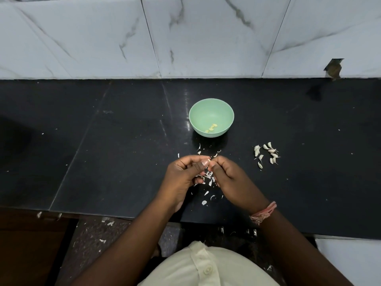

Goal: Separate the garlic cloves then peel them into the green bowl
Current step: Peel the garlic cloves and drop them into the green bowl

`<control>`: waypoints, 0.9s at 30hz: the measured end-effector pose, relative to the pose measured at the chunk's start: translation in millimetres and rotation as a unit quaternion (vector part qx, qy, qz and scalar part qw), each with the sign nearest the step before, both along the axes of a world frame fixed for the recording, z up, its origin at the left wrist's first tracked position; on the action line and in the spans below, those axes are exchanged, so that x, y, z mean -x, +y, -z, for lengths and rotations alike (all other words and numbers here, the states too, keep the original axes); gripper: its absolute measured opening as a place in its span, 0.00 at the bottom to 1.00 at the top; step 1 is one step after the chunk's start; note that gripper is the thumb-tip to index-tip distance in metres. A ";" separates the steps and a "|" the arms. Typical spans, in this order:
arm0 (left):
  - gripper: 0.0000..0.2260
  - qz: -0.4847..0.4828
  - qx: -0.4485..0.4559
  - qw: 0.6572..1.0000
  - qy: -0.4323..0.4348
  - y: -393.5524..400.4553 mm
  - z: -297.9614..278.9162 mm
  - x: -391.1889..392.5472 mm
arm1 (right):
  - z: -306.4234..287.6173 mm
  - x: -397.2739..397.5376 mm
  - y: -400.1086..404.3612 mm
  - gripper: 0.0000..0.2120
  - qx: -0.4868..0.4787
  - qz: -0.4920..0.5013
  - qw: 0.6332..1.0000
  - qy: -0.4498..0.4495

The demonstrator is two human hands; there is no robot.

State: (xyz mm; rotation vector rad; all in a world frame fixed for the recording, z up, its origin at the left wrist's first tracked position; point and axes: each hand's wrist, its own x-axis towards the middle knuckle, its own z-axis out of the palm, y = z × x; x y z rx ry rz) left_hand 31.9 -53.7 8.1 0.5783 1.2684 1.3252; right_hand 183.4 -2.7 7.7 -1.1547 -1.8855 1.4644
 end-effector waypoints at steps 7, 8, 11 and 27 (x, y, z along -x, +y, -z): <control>0.05 0.012 0.022 0.999 -0.042 0.7 -4.3 0.9 | 2.3 2.7 -0.8 0.07 -0.019 0.040 0.999 0.014; 0.06 0.009 0.024 0.999 -0.047 1.2 -4.8 0.1 | 4.2 3.3 -1.8 0.06 -0.029 0.054 0.998 0.017; 0.08 0.000 0.038 0.997 -0.066 2.7 -5.1 -1.7 | 7.4 6.5 -6.4 0.05 -0.067 0.078 0.995 0.018; 0.06 -0.076 0.127 0.944 -0.295 1.2 -4.1 -7.9 | 9.4 3.6 -6.5 0.16 -0.146 0.147 0.967 -0.148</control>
